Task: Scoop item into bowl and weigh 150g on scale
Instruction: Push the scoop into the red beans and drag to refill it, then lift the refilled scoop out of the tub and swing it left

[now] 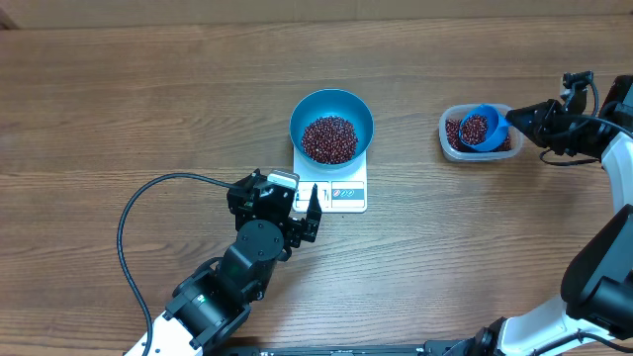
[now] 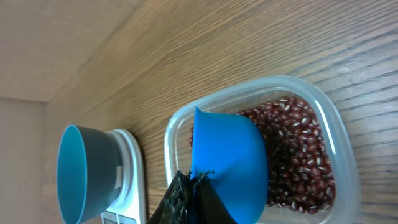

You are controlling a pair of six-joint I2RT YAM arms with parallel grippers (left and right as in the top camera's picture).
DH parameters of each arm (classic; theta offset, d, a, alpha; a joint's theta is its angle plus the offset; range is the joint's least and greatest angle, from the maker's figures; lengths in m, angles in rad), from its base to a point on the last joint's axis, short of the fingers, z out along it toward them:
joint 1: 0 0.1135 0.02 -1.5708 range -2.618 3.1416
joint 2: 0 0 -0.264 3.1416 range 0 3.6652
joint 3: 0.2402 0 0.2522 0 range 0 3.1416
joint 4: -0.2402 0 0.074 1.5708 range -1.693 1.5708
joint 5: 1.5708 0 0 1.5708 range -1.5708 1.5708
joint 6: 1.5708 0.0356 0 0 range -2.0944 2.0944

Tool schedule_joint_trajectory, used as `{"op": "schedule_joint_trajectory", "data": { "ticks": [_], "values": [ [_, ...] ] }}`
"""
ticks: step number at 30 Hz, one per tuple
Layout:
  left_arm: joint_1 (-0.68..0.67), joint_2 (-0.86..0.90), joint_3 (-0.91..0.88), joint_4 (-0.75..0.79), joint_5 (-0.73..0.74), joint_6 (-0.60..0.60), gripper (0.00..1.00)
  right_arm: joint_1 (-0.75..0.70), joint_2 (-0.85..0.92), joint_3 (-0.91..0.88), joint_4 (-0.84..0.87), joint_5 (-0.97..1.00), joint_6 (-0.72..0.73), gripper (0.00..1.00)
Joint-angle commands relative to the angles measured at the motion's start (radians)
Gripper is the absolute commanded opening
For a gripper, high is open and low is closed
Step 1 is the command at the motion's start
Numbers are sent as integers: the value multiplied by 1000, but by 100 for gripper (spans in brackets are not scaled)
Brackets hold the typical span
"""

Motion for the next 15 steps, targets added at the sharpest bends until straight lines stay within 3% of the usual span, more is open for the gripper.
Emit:
{"op": "schedule_joint_trajectory", "data": {
  "ticks": [1, 15],
  "values": [
    [-6, 1, -7, 2, -18, -21, 100, -5, 6, -5, 6, -82, -4, 4],
    [-6, 1, -7, 2, -18, -21, 100, -55, 6, -4, 18, -392, -3, 4]
  ]
}}
